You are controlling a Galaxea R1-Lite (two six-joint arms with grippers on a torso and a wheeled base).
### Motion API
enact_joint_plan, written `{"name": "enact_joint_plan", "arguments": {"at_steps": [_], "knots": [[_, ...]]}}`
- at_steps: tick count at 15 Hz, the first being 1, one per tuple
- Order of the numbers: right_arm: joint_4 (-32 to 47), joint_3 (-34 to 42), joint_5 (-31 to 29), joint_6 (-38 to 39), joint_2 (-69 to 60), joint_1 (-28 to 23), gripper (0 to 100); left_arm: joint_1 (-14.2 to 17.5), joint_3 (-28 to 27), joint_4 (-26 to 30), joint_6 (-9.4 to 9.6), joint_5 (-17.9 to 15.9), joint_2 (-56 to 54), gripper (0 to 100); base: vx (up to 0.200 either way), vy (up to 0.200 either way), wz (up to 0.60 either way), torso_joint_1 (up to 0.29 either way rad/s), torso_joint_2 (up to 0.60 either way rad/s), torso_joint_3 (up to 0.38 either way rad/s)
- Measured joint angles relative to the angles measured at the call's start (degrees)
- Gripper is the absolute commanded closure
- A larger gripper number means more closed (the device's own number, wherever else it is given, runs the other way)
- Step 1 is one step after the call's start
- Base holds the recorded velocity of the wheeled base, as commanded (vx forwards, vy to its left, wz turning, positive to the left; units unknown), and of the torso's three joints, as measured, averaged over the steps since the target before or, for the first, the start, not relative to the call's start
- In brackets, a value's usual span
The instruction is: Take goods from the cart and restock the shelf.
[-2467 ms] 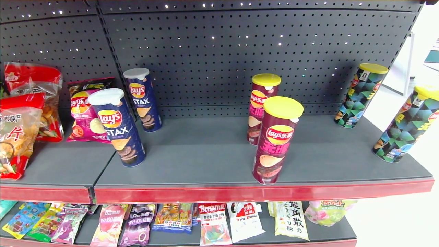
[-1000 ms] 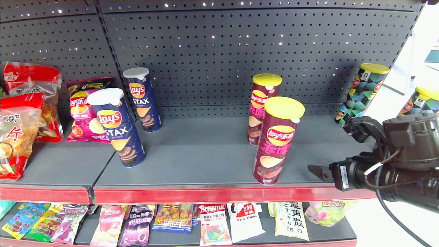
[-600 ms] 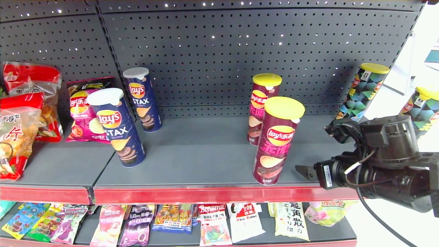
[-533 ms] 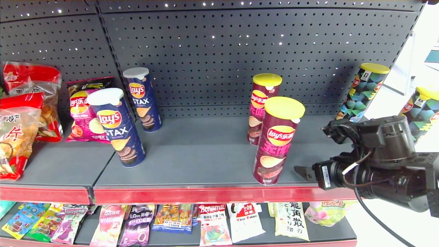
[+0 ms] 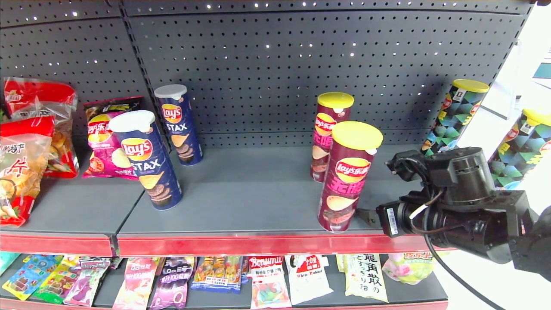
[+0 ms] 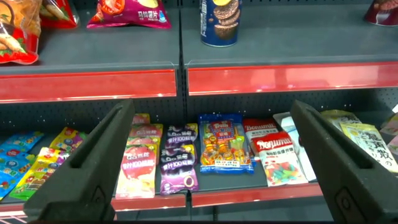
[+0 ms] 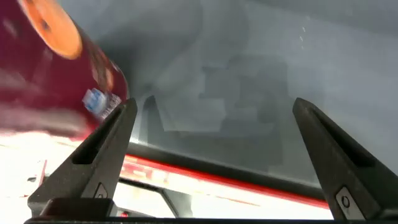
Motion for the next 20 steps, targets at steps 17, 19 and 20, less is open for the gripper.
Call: {"name": "enact_joint_plan", "arguments": {"at_steps": [17,19,20], "knots": [[0.1,-3.4,-1.0,0.5,3.3,2.9,0,0.0,0.0,0.0,0.01,0.0,0.0,0,0.0,0.0,0.0,0.0,0.0,0.0],[0.0,-3.7,-1.0,0.5,3.4,3.2,0,0.0,0.0,0.0,0.01,0.0,0.0,0,0.0,0.0,0.0,0.0,0.0,0.0],[0.1,-3.8,-1.0,0.6,3.5,3.4,0,0.0,0.0,0.0,0.0,0.0,0.0,0,0.0,0.0,0.0,0.0,0.0,0.0]]}}
